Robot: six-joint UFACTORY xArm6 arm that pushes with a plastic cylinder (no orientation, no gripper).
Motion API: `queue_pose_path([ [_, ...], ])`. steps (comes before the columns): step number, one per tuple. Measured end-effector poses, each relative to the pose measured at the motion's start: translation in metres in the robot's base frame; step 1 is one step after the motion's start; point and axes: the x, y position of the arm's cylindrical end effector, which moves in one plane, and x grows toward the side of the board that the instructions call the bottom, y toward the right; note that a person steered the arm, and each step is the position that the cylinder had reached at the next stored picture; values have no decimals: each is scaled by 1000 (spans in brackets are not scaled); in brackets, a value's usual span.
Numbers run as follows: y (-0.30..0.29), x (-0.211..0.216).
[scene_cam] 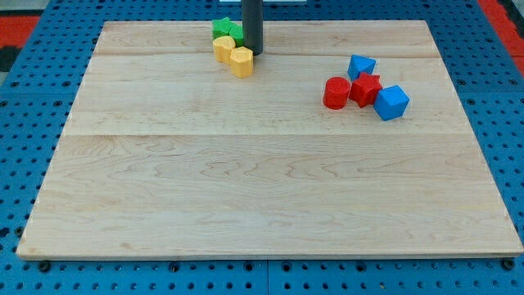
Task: Move the heart towards the top left corner
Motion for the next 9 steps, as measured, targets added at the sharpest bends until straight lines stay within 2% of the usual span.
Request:
queue_pose_path([
  [1, -13, 17],
  [2, -49, 11],
  [3, -21, 10],
  [4, -31, -5],
  [7, -123, -21],
  [8, -133, -61],
  [9, -162, -43],
])
